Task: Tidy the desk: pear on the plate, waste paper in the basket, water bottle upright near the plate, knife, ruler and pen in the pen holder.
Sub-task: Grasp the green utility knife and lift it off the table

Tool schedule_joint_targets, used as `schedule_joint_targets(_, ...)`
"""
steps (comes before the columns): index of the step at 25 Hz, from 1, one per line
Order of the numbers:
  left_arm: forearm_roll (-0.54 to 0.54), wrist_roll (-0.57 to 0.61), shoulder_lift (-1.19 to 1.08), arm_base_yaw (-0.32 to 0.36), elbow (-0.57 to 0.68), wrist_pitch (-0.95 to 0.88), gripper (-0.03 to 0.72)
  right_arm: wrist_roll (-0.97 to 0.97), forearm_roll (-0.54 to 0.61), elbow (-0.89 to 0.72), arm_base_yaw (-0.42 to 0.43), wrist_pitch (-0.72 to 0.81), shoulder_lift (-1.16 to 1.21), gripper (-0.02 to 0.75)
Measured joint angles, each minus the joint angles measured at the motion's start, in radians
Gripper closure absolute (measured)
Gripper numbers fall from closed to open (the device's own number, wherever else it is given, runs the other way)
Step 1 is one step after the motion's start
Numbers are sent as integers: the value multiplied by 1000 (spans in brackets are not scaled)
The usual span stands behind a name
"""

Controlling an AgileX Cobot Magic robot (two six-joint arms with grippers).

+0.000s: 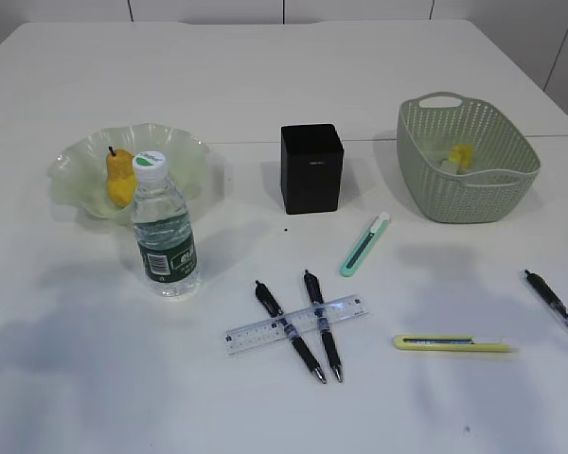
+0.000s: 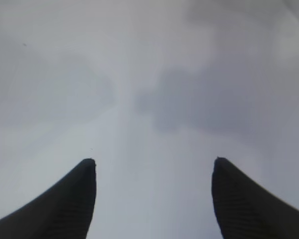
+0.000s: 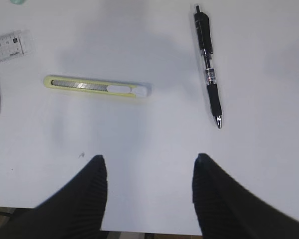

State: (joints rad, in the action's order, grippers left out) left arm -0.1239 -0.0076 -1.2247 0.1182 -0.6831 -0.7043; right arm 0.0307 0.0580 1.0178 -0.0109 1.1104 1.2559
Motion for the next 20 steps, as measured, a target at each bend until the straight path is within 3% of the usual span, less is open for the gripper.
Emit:
schedule_joint_targets(3,-65,42,0,0,-62,-130,179,0,0,0,0,0,0,328)
schedule_joint_targets(8,-84,56,14,0,-158,-284,179,2,2,0,0,4,0,328)
schedule_joint_targets(20,-133,59,45,0,-190,-268,183,10,30,13,0,62,0,328)
